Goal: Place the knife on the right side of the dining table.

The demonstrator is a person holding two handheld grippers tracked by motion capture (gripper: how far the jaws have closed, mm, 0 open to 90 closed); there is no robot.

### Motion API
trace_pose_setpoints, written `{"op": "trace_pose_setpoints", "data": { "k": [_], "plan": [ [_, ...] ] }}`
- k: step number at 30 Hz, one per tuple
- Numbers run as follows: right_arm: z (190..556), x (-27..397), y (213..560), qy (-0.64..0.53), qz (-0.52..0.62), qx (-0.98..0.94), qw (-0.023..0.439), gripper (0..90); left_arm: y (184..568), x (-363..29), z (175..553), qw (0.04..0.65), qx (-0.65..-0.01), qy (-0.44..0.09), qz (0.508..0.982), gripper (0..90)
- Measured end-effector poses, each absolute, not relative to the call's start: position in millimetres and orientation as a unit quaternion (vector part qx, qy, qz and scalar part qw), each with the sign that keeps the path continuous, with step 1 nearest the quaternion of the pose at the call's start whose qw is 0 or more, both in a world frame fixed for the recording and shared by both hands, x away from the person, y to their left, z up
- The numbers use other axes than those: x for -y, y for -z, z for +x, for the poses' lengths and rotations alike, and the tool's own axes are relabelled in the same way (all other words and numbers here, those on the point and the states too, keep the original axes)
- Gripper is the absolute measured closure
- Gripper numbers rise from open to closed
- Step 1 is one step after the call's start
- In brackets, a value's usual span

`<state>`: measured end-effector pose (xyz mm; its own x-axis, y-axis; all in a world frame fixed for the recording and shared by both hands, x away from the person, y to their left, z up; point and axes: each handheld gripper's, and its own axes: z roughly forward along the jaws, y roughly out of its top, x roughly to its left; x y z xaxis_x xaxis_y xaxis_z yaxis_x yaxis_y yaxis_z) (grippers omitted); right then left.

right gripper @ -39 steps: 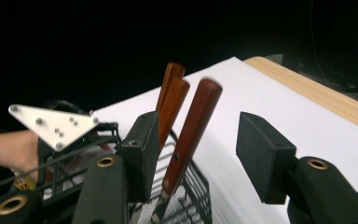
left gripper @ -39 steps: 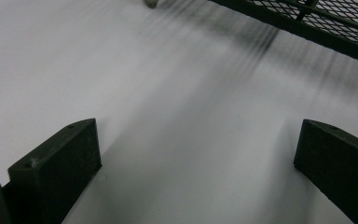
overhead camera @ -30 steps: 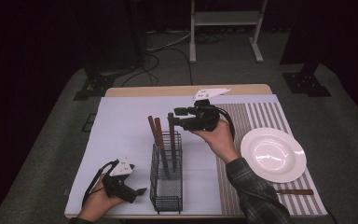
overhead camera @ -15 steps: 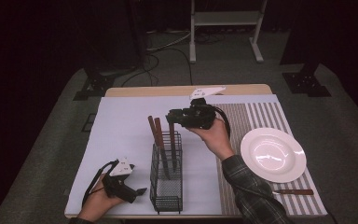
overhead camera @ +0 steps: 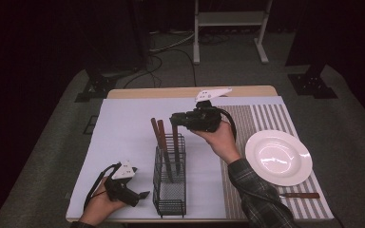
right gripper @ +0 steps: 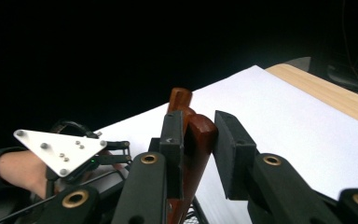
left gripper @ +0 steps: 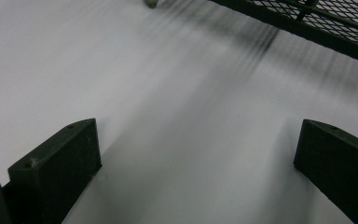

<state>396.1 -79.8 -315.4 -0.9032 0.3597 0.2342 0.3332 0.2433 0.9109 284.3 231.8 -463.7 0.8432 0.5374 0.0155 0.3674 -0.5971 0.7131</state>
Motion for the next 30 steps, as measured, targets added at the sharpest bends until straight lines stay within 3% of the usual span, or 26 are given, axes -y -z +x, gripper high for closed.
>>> {"op": "trace_pose_setpoints", "data": {
  "k": [6, 14, 30],
  "plan": [
    [391.7, 81.3, 311.8, -0.589, 0.207, -0.781, -0.013, 79.2, 463.7, -231.8, 284.2, 0.369, -0.255, -0.115, 0.886, 0.0],
    [389.0, 84.3, 307.4, -0.596, 0.201, -0.778, -0.016, 79.8, 463.6, -231.8, 284.3, 0.369, -0.255, -0.115, 0.886, 0.0],
    [381.0, 90.6, 286.2, -0.611, 0.197, -0.767, 0.013, 80.3, 463.5, -232.0, 284.3, 0.367, -0.254, -0.115, 0.887, 0.0]
  ]
}}
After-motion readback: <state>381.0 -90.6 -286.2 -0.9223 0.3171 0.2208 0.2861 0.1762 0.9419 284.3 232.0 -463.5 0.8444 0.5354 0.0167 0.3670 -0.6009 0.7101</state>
